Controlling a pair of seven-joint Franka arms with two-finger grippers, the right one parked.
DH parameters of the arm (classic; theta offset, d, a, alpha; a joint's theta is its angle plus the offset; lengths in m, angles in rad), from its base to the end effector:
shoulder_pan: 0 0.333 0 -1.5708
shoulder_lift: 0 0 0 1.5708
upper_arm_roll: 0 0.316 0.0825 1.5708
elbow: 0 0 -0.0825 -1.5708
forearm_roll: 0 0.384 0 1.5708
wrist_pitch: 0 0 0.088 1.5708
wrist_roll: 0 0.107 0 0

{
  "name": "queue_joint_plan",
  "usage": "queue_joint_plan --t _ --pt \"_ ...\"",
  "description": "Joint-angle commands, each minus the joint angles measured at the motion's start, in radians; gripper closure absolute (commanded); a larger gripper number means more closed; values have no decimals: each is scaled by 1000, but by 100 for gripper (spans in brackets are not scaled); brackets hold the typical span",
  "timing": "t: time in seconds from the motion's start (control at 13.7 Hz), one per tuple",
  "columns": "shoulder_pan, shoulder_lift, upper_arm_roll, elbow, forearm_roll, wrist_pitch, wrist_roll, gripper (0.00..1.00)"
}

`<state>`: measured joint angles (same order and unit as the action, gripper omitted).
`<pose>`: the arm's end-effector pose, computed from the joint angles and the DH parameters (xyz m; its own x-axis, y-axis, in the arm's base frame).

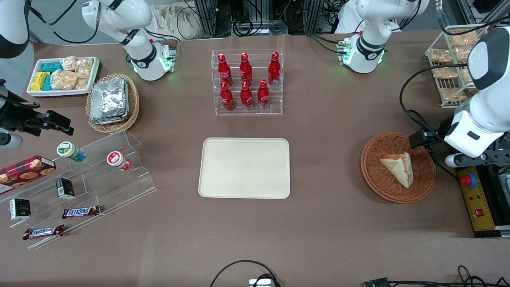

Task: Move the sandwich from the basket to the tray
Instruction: 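Lower the open left gripper over the wrapped sandwich in the basket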

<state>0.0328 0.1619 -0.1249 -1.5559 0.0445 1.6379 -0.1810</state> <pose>0.6016 -0.0458 0.5440 0.9936 0.0860 -0.0730 0.0835 -0.9958 -0.0377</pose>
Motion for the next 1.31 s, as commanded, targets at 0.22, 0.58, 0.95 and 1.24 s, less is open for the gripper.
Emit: queue_joint_plan --t 0.22,0.58,0.95,1.24 --pt "1 13 -1 22 3 2 -9 0" --pt "7 79 5 19 11 26 -38 0" --pt "7 120 24 -6 17 66 -218 0" --pt "55 117 28 -168 8 275 -323 0"
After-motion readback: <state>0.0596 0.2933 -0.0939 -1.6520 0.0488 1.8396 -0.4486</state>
